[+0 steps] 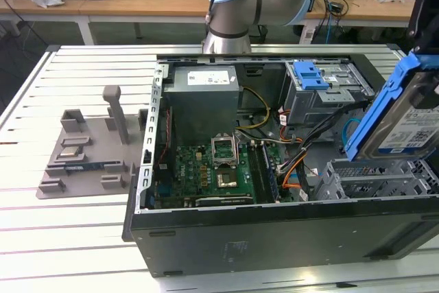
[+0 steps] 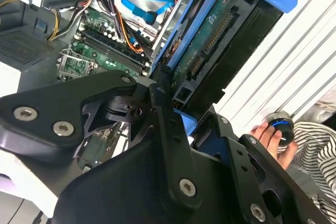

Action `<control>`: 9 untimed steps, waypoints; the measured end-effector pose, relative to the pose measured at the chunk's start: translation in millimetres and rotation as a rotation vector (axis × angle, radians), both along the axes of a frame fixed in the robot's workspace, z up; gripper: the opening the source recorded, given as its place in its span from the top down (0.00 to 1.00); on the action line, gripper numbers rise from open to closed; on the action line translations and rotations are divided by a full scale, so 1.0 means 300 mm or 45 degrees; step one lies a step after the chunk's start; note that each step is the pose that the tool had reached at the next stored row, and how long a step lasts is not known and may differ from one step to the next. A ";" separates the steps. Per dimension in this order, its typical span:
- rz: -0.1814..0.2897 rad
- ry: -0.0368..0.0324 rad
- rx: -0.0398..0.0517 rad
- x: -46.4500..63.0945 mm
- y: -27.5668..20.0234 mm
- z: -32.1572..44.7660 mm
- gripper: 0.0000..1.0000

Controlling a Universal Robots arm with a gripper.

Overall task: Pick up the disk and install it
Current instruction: 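Pick up the disk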

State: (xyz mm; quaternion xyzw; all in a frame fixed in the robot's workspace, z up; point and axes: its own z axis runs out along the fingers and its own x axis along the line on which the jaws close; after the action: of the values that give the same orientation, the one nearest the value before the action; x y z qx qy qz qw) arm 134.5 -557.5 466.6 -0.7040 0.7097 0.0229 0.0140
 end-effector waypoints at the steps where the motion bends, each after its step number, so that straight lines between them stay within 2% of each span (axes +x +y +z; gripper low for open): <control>1: 0.000 0.0000 0.000 -0.004 0.000 -0.004 0.63; 9: 0.000 0.0000 0.000 -0.012 0.000 -0.007 0.63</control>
State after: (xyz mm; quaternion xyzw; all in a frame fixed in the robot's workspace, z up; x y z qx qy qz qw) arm 130.9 -557.5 464.4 -0.7040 0.7097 0.0229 0.0140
